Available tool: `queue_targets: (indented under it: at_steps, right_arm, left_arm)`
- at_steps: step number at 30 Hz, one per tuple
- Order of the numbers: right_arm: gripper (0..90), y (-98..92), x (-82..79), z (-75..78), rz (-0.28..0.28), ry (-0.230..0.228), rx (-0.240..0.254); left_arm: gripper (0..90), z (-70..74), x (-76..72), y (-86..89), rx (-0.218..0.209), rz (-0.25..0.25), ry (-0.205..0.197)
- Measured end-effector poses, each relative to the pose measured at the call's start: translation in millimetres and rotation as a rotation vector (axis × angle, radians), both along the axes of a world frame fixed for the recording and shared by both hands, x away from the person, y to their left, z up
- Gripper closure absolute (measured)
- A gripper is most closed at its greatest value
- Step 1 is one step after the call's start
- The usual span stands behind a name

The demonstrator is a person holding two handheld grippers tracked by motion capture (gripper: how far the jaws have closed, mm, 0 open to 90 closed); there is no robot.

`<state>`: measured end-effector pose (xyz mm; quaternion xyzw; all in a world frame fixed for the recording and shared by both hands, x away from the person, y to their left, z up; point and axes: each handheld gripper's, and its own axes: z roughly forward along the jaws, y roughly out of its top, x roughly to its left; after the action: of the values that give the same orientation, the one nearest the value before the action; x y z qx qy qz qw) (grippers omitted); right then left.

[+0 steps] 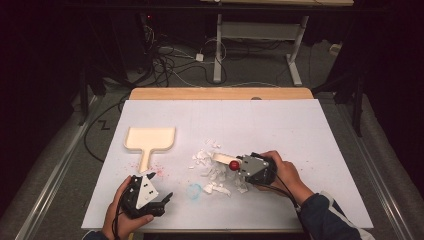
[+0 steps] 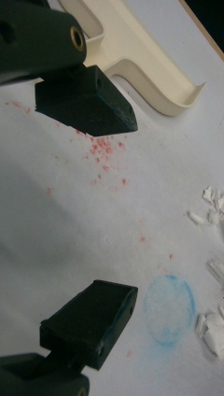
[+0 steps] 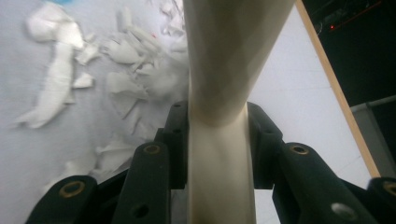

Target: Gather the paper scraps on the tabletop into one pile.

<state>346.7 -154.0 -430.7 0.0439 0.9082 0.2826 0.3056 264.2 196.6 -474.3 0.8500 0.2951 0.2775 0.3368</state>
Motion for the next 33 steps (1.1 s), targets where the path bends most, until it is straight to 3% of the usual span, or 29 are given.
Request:
queue_targets:
  at_steps: [3,9,12,20,24,28,33]
  right_arm:
    - [67.7,-5.3,-1.2,10.0,-0.018,-0.003,0.05]
    - [67.7,-9.8,20.4,27.2,-0.058,-0.035,0.048]
    - [67.7,-2.8,39.4,25.6,-0.1,-0.058,0.049]
    - [67.7,27.5,88.0,3.6,-0.141,-0.075,0.015]
    - [67.7,43.1,94.7,-5.4,-0.12,-0.017,0.077]
    - [67.5,53.6,87.4,-12.1,-0.063,0.003,0.038]
    - [67.4,51.1,70.6,-11.9,0.044,0.043,0.06]
  left_arm:
    - [17.7,0.4,0.1,-0.7,-0.003,0.0,-0.002]
    - [17.6,-0.3,1.8,-1.2,-0.003,-0.005,0.004]
    - [17.7,-0.5,2.3,-1.6,-0.005,-0.009,0.006]
    - [17.7,-1.7,3.6,-1.0,-0.012,-0.017,0.012]
    - [17.6,-2.4,3.5,-1.1,-0.012,-0.023,0.017]
    - [17.7,-2.5,3.2,-0.9,-0.006,-0.028,0.022]
    - [17.7,-2.5,2.6,-2.0,-0.001,-0.031,0.022]
